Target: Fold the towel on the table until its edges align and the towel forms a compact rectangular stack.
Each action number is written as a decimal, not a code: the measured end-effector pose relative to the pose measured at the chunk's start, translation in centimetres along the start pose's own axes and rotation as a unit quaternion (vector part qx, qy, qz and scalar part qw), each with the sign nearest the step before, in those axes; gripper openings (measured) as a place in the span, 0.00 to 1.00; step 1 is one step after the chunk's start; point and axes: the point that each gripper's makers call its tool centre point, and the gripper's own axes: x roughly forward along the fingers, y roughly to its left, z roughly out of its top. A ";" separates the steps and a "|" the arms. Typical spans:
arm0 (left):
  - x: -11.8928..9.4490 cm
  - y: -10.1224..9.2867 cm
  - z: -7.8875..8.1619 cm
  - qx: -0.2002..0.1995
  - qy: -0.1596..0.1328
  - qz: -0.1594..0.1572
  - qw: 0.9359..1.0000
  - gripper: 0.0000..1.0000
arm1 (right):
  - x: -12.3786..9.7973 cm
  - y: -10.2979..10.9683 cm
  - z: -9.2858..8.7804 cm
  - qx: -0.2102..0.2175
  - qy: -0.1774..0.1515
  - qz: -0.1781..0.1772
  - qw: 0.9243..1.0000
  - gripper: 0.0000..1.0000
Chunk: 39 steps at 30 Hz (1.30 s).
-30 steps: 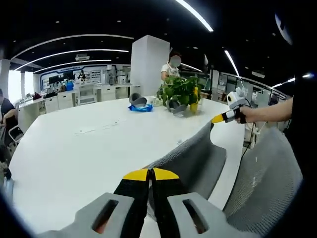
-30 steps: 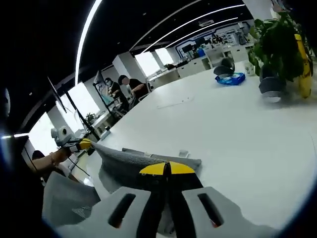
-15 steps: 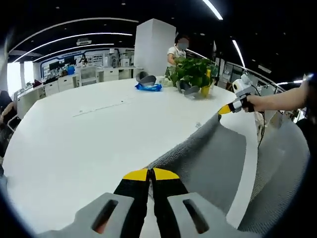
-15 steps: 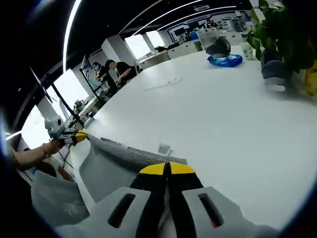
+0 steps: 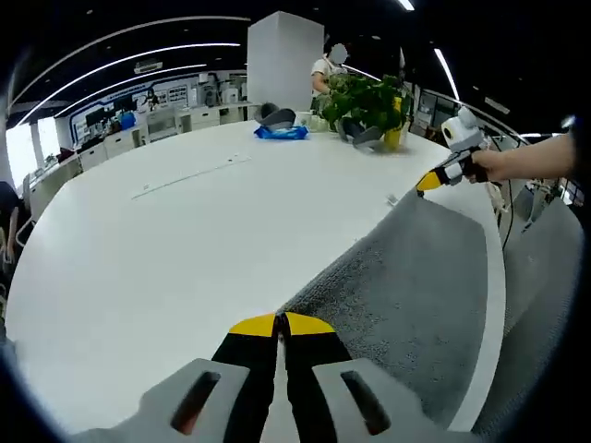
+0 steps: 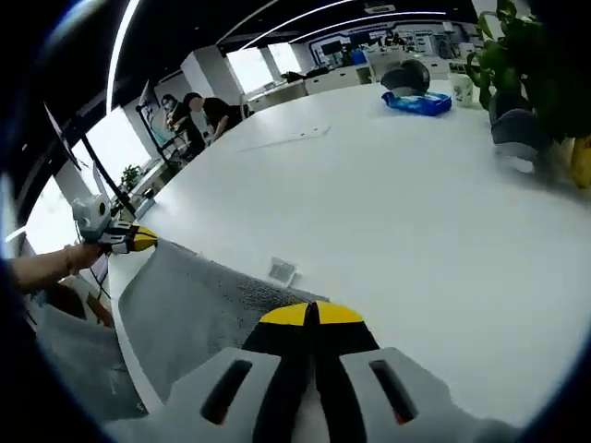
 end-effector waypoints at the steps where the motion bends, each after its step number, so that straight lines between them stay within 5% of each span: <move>1: 0.1 0.0 -0.2 0.007 0.003 0.002 1.000 0.02 | 0.1 -0.1 -0.1 -0.001 -0.001 -0.002 1.000 0.00; 26: 0.7 0.0 -0.5 0.049 0.012 0.015 0.999 0.02 | 0.7 -0.5 -0.5 -0.060 0.010 -0.013 0.998 0.00; 29: 0.8 0.2 -0.5 0.023 0.013 0.006 1.000 0.02 | 0.8 -0.5 -0.5 -0.065 0.011 -0.013 0.998 0.00; 37: 1.0 -0.1 -0.4 0.101 0.024 0.010 0.995 0.03 | 0.9 -0.4 -0.4 -0.076 0.007 -0.010 0.997 0.00; 39: 1.2 -0.3 -0.4 0.095 0.028 0.022 0.995 0.07 | 0.9 -0.3 -0.5 -0.077 0.005 -0.012 0.997 0.00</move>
